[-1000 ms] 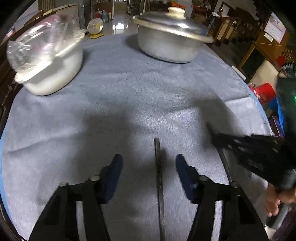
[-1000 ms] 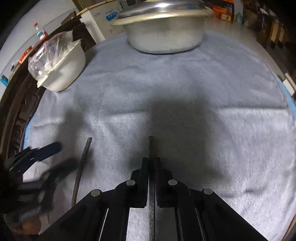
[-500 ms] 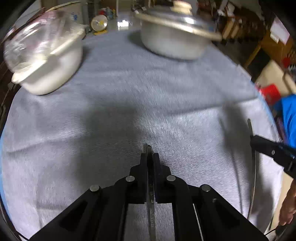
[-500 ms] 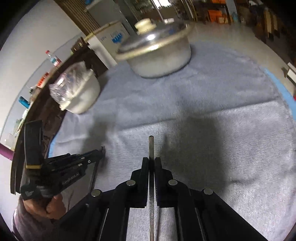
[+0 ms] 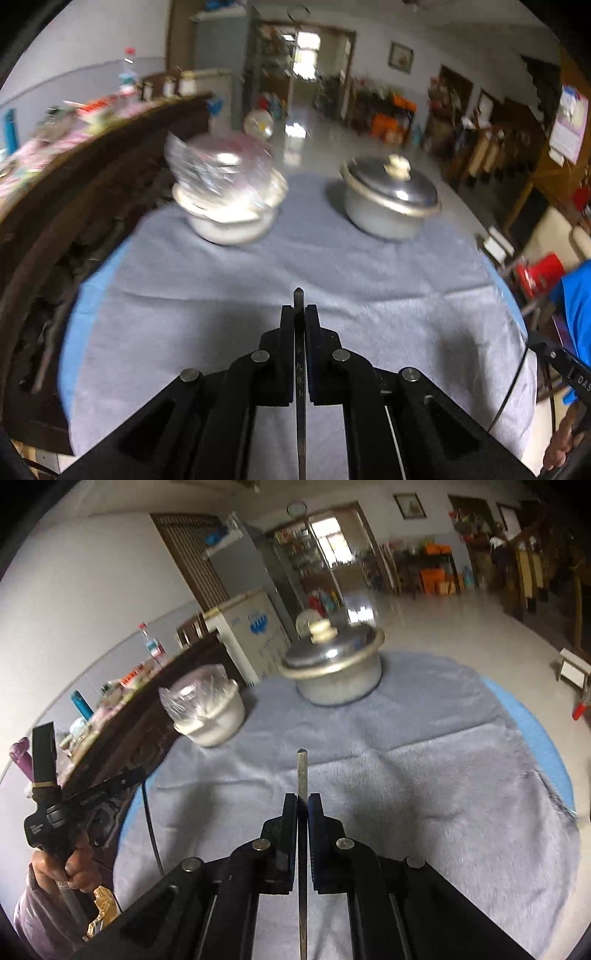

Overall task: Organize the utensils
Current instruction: 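Lift the pinched chopsticks and lower them into the grey holder with both tools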

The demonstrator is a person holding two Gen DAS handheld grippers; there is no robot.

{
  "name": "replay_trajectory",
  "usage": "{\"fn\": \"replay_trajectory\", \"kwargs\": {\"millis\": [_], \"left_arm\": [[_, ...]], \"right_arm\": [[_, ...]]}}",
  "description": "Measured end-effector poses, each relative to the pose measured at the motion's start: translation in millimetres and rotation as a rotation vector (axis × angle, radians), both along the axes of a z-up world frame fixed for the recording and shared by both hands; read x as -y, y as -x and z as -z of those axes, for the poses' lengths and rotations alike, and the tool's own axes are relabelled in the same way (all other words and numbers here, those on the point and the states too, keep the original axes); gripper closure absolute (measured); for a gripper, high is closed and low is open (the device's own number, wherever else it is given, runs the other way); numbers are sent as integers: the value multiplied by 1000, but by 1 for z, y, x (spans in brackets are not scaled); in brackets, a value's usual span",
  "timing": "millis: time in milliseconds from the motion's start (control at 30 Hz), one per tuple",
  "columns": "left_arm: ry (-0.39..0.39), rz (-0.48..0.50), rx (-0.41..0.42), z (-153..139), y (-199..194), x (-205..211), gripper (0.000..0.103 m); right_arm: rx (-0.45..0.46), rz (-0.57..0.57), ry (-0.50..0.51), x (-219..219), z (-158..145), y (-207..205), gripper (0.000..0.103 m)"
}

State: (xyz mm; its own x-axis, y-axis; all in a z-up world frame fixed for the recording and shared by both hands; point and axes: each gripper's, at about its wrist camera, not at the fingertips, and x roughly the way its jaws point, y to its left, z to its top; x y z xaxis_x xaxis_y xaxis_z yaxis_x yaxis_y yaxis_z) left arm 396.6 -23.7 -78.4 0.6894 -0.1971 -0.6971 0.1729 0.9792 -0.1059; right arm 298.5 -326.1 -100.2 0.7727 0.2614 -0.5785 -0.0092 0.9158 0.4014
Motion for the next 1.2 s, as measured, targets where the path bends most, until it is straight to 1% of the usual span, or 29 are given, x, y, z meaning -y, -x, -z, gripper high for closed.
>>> {"fn": "replay_trajectory", "kwargs": {"millis": [133, 233, 367, 433, 500, 600, 733, 933, 1200], "left_arm": [[17, -75, 82, -21, 39, -28, 98], [22, -113, 149, -36, 70, -44, 98], [38, -144, 231, -51, 111, -56, 98], [64, -161, 270, -58, 133, -63, 98], [83, -166, 298, -62, 152, -66, 98], [89, -157, 338, -68, 176, -65, 98], [99, -141, 323, -66, 188, -63, 98], [81, -157, 293, -61, 196, -62, 98], [41, -175, 321, -66, 211, -56, 98]], "right_arm": [[77, 35, 30, -8, -17, 36, 97], [131, 67, 49, -13, -29, 62, 97], [211, 121, 94, -20, -44, 98, 97], [249, 145, 108, -24, -51, 118, 97], [288, 169, 119, -29, -58, 137, 97], [317, 187, 127, -35, -62, 156, 97], [318, 191, 134, -43, -60, 168, 97], [315, 181, 132, -49, -57, 179, 97], [320, 179, 135, -52, -57, 188, 97]]}}
